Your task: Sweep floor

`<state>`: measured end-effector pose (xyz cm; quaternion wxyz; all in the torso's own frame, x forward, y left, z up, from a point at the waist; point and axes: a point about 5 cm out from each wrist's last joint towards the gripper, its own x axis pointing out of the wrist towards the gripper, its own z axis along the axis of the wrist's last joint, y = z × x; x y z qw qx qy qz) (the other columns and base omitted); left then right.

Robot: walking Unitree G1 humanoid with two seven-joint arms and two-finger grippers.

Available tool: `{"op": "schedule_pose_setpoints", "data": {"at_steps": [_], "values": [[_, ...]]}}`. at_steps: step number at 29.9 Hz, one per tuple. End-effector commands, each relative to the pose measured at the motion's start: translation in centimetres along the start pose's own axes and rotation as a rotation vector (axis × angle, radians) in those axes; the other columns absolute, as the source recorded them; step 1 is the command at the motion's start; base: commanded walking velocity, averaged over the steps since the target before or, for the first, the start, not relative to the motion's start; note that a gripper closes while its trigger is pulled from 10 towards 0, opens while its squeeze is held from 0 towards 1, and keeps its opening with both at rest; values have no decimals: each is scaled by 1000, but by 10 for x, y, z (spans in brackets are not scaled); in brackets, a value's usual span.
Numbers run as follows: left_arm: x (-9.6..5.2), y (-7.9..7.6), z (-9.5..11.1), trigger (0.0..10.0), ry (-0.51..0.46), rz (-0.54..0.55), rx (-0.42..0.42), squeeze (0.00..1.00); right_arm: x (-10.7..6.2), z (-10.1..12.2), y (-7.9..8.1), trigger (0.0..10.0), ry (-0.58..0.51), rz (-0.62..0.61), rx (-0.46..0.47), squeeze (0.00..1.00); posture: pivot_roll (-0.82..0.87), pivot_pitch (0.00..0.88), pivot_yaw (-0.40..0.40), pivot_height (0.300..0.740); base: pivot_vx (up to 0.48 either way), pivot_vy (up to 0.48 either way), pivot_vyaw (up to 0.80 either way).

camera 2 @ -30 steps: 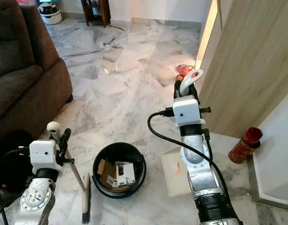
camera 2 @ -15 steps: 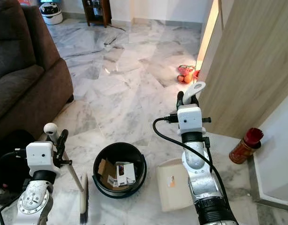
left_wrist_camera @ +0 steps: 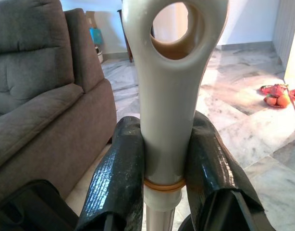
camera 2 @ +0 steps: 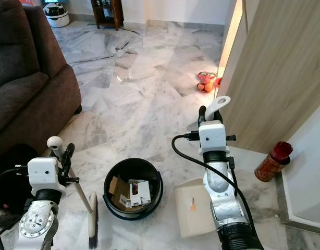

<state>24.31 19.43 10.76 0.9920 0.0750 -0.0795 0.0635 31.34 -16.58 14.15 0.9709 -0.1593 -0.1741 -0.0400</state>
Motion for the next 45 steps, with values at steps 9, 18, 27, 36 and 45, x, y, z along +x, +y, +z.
{"op": "schedule_pose_setpoints", "data": {"at_steps": [9,18,27,36,45], "values": [[2,2,10,10000,-36,15,2,0,-2,-9,5,10000,62,28,118,0,124,142,42,740,0,0,0],[2,4,10,10000,-37,8,8,0,-2,-14,3,10000,75,53,118,0,125,145,42,740,0,0,0],[2,1,10,10000,-36,4,0,0,0,-14,1,10000,71,58,117,0,121,149,41,740,0,0,0],[4,-3,11,10000,-42,-3,-11,0,0,-14,2,10000,70,65,120,0,107,148,33,740,0,0,0],[4,-3,11,10000,-42,-11,-8,0,1,-14,4,10000,68,63,124,0,118,142,39,740,0,0,0]]}}
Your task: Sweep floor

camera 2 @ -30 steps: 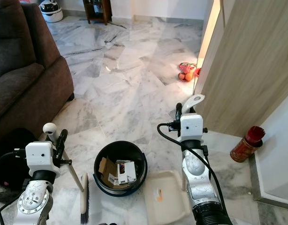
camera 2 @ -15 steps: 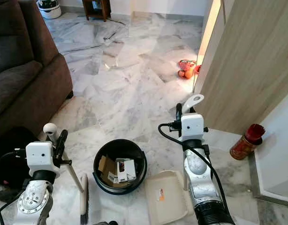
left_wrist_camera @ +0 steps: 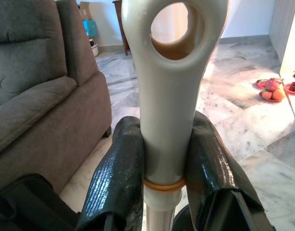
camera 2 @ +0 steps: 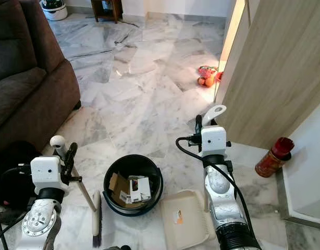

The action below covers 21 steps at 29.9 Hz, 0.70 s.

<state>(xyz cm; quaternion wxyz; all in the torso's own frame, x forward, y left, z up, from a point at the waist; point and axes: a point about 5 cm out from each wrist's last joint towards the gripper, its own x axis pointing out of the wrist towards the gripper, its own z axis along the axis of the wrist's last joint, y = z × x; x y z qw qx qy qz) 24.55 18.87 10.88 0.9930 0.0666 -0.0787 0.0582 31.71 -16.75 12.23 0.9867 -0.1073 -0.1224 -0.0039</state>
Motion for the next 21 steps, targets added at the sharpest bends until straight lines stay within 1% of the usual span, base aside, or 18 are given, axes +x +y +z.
{"op": "schedule_pose_setpoints", "data": {"at_steps": [1,10,18,21], "values": [[2,2,10,10000,-44,-3,10,0,4,6,0,10000,-32,-4,9,0,118,138,41,740,0,0,0],[2,1,10,10000,-46,-10,9,0,5,6,4,10000,-33,0,19,0,117,113,41,740,0,0,0],[3,1,10,10000,-49,-16,5,0,5,6,4,10000,-34,1,20,0,114,101,42,740,0,0,0],[3,0,10,10000,-48,-19,2,0,5,5,3,10000,-34,-1,18,0,112,99,42,740,-277,0,0]]}}
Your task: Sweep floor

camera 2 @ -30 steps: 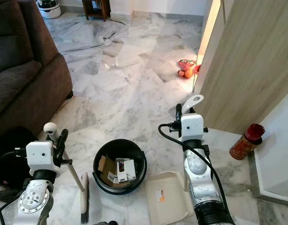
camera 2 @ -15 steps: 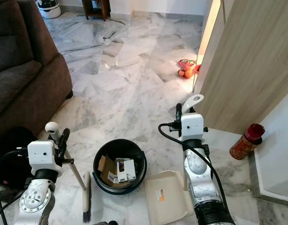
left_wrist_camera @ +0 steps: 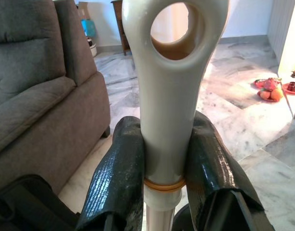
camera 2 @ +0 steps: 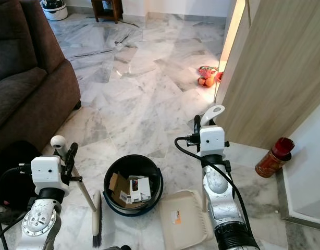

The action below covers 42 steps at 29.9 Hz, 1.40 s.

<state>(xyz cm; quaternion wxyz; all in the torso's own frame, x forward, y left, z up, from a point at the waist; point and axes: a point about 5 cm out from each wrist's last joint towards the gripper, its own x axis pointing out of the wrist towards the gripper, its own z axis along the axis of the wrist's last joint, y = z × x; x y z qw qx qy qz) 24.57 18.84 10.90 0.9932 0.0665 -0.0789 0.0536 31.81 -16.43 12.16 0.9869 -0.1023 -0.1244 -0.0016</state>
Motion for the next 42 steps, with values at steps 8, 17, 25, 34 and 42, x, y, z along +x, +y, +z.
{"op": "schedule_pose_setpoints", "data": {"at_steps": [8,17,25,34,42], "values": [[3,-2,9,10000,-49,-14,-1,0,4,5,-2,10000,-28,-6,6,0,105,100,37,740,-299,0,0],[5,0,10,10000,-51,-7,2,0,4,6,-3,10000,-33,-10,4,0,103,111,37,740,-299,0,0],[5,-1,10,10000,-53,-7,0,0,4,5,-3,10000,-31,-9,7,0,108,111,38,740,-297,0,0],[5,-1,10,10000,-55,-3,2,0,4,5,-1,10000,-31,-8,14,0,110,114,36,740,-263,0,0],[5,-3,9,10000,-52,-3,3,0,4,4,-2,10000,-13,-8,26,0,108,114,33,740,0,0,-100]]}}
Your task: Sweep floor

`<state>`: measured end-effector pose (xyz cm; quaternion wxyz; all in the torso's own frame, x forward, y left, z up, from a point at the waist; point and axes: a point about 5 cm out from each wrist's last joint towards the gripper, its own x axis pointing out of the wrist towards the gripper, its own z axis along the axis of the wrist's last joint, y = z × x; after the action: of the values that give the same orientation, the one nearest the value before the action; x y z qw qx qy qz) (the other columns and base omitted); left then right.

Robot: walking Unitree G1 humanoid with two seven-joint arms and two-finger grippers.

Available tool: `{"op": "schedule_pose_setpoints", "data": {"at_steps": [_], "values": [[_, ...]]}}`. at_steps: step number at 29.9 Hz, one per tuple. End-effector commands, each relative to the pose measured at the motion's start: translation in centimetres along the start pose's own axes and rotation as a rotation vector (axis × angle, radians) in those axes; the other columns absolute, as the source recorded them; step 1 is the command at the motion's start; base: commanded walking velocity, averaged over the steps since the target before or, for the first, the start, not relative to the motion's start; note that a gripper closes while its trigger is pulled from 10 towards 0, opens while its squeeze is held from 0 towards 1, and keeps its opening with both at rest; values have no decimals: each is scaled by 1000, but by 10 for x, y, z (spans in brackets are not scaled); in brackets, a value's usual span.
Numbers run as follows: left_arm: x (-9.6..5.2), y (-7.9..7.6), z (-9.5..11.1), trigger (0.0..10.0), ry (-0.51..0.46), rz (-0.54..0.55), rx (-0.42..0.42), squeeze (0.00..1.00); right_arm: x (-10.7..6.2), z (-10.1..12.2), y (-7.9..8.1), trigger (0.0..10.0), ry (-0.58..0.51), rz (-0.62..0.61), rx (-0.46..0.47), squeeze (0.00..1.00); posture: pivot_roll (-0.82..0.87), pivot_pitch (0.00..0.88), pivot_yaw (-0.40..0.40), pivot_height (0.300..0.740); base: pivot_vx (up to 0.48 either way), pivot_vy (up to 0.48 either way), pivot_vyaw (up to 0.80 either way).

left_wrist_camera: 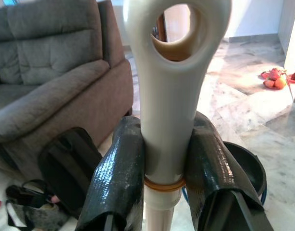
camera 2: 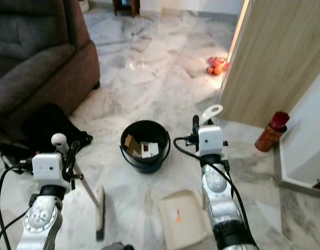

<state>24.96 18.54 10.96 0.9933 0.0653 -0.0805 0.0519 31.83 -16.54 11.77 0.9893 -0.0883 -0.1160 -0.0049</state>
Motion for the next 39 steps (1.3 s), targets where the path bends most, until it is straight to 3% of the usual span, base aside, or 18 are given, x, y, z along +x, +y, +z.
{"op": "schedule_pose_setpoints", "data": {"at_steps": [1,21,27,39], "values": [[2,0,9,10000,-49,1,7,0,4,8,-2,10000,-27,2,2,0,108,114,32,740,0,0,-800],[3,0,8,10000,-38,-4,34,0,4,6,-2,10000,-19,6,-4,0,109,112,31,740,0,0,-800],[3,-1,7,10000,-38,-4,39,0,4,5,0,10000,-15,8,-4,0,110,111,29,740,0,-457,-800],[3,-2,7,10000,-37,-2,39,0,5,5,-2,10000,-11,8,-7,0,108,113,28,740,0,-108,-800]]}}
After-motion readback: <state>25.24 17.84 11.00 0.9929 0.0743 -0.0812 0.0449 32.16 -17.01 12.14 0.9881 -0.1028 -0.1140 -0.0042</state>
